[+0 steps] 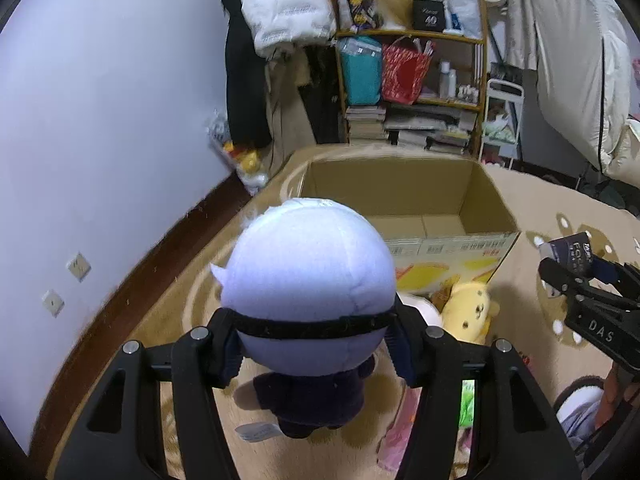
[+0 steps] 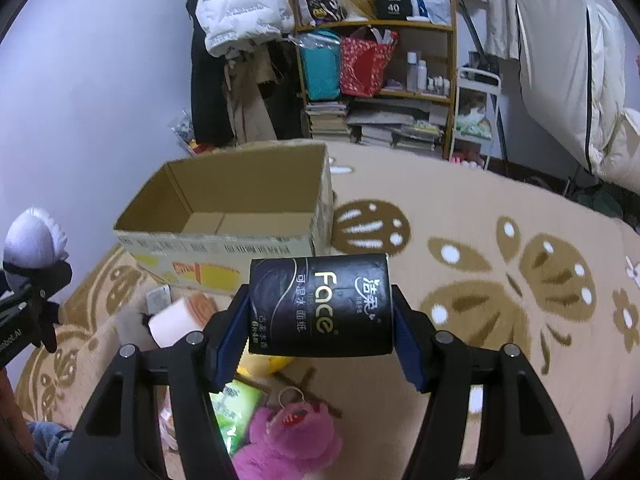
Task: Organize soft objects
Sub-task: 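Close the right gripper on the tissue pack while the left gripper grasps the doll, lift both, then carry both items over the box and open both grippers to drop them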
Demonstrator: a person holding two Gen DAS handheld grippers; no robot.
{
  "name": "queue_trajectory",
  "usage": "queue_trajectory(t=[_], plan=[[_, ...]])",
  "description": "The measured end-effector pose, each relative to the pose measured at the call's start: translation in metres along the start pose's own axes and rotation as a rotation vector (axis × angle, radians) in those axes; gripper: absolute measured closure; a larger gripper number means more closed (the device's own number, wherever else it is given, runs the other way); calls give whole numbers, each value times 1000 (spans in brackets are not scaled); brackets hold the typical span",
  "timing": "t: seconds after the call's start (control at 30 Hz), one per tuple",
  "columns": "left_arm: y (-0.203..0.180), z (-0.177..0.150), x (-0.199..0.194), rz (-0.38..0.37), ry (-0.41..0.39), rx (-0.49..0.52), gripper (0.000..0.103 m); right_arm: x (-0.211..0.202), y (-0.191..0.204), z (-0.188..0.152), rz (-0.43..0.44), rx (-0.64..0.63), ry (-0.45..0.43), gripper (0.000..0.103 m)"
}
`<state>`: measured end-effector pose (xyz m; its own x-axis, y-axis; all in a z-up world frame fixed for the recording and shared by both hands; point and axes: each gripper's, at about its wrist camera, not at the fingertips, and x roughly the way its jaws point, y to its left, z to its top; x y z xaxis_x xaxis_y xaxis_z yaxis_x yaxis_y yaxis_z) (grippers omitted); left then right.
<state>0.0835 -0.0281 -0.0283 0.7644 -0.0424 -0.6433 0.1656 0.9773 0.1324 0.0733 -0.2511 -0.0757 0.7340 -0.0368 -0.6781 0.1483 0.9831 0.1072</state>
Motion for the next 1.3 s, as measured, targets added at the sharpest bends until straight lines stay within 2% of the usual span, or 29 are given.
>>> queue_trajectory(t=[0.13, 0.3, 0.53, 0.73, 0.97, 1.3], plan=[[2, 19, -6, 1, -57, 5, 45, -8, 9, 15, 13, -25, -49, 35], [7, 40, 1, 9, -87, 8, 45, -12, 22, 34, 41, -66, -85, 35], [12, 59, 23, 13, -89, 4, 45, 2, 42, 54, 56, -146, -106, 35], [5, 77, 51, 22, -95, 44, 45, 23, 55, 66, 73, -180, -112, 35], [-5, 83, 85, -3, -70, 64, 44, 49, 59, 71, 81, -203, -109, 35], [-9, 67, 130, -124, 33, 11, 43, 78, 60, 65, 112, -193, -72, 35]])
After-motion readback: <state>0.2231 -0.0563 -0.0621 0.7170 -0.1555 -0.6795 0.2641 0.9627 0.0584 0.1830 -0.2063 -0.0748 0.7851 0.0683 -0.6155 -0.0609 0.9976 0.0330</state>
